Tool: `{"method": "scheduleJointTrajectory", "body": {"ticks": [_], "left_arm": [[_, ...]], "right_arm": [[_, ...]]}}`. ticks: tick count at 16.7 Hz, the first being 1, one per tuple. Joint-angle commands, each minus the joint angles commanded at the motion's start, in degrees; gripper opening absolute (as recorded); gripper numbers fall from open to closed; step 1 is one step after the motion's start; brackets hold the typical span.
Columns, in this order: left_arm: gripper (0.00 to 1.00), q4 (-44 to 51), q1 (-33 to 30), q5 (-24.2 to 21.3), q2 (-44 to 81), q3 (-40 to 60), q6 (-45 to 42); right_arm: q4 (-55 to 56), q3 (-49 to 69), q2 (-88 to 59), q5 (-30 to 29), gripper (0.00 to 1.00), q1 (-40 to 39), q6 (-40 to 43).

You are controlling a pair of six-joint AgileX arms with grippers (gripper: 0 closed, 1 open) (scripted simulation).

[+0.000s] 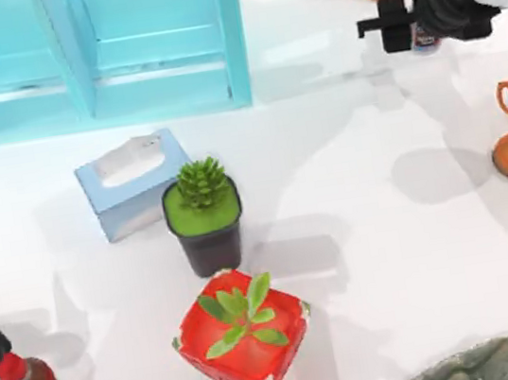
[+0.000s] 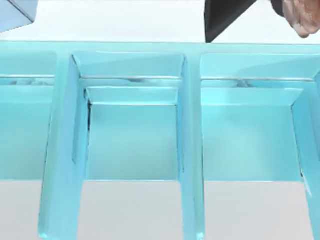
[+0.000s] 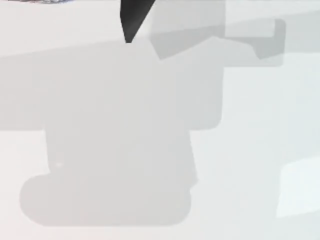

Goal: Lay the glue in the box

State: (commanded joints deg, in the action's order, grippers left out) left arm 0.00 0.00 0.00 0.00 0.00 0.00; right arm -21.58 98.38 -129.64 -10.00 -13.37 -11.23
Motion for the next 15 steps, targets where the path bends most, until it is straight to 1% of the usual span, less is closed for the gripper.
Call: {"method": "scheduleJointTrajectory", "body": {"ticks": [4, 10, 12, 15], "left_arm": [[1.00, 0.0, 0.0, 0.0, 0.0, 0.0, 0.0], [1.00, 0.0, 0.0, 0.0, 0.0, 0.0, 0.0], [1.00, 0.0, 0.0, 0.0, 0.0, 0.0, 0.0], [1.00, 0.0, 0.0, 0.0, 0.0, 0.0, 0.0]], "right_arm": [[-6.6, 3.7, 2.9, 0.1, 0.00, 0.0, 0.0], [-7.3, 4.0, 3.2, 0.2, 0.00, 0.1, 0.0], [-7.4, 2.2, 5.0, 1.3, 0.00, 1.9, 1.4], [-7.5, -4.3, 11.6, 5.3, 0.00, 8.2, 6.3]]}}
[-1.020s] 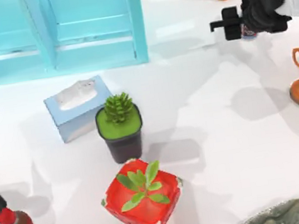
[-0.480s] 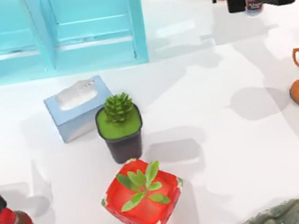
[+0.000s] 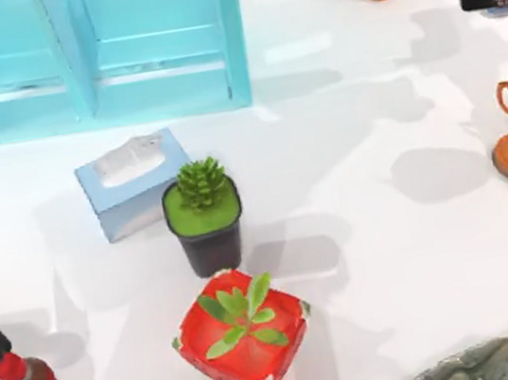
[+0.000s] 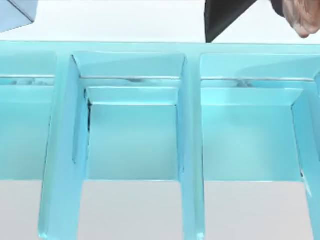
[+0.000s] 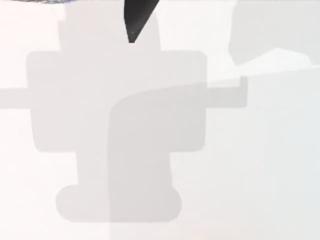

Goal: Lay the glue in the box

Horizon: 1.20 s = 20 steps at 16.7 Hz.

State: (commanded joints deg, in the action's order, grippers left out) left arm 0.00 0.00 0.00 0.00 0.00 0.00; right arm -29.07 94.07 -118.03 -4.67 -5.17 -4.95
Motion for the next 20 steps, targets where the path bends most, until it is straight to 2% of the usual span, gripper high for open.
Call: {"method": "scheduleJointTrajectory", "body": {"ticks": [12, 16, 20], "left_arm": [[1.00, 0.0, 0.0, 0.0, 0.0, 0.0, 0.0], [1.00, 0.0, 0.0, 0.0, 0.0, 0.0, 0.0], [1.00, 0.0, 0.0, 0.0, 0.0, 0.0, 0.0]], "right_arm": [[-1.2, -39.7, 38.6, 23.2, 0.00, 37.2, 29.8], [-1.4, -46.5, 44.9, 26.9, 0.00, 43.3, 34.7], [-1.4, -46.8, 45.2, 27.1, 0.00, 43.6, 35.0]]}}
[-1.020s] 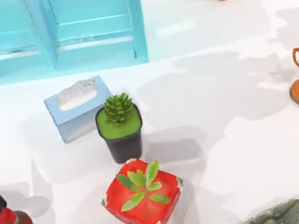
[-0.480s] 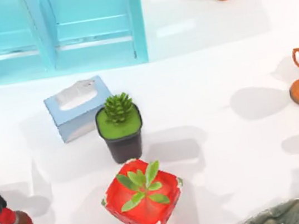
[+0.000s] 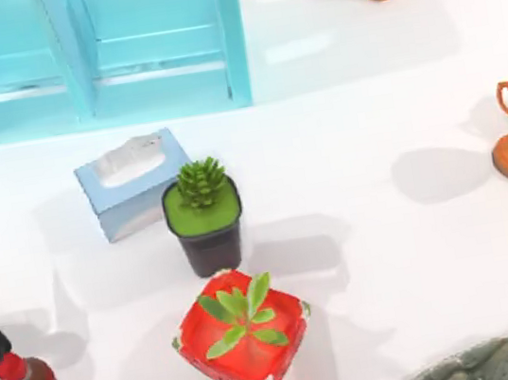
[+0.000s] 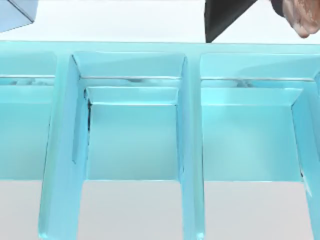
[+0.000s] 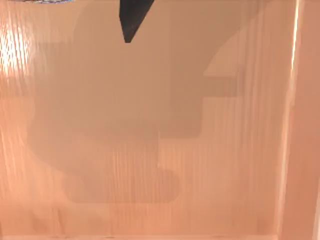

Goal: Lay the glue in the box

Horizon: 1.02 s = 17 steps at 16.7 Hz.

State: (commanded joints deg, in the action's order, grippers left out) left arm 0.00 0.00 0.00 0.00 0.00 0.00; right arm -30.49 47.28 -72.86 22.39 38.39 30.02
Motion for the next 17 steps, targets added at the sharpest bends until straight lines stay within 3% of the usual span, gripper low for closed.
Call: {"method": "scheduleJointTrajectory", "body": {"ticks": [4, 12, 17], "left_arm": [[1.00, 0.0, 0.0, 0.0, 0.0, 0.0, 0.0], [1.00, 0.0, 0.0, 0.0, 0.0, 0.0, 0.0], [1.00, 0.0, 0.0, 0.0, 0.0, 0.0, 0.0]], "right_arm": [[1.9, -0.4, -1.5, -0.4, 0.00, -0.7, -0.6], [16.2, -4.5, -10.3, -2.4, 0.00, -4.2, -3.9], [17.7, -4.9, -11.2, -2.7, 0.00, -4.5, -4.2]]}}
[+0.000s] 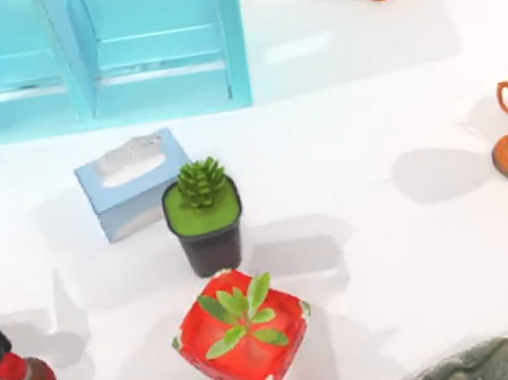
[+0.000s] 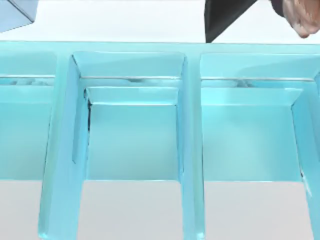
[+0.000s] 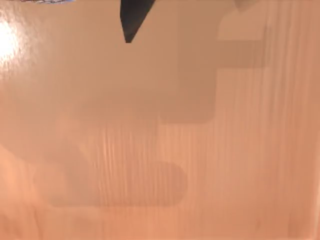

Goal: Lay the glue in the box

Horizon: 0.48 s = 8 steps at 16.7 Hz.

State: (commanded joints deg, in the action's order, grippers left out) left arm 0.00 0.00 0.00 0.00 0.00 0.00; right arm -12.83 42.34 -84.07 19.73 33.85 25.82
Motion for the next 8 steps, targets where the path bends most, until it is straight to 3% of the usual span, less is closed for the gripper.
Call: {"method": "scheduleJointTrajectory", "body": {"ticks": [8], "left_arm": [[1.00, 0.0, 0.0, 0.0, 0.0, 0.0, 0.0]], "right_arm": [[0.0, 0.0, 0.0, 0.0, 0.60, 0.0, 0.0]]}}
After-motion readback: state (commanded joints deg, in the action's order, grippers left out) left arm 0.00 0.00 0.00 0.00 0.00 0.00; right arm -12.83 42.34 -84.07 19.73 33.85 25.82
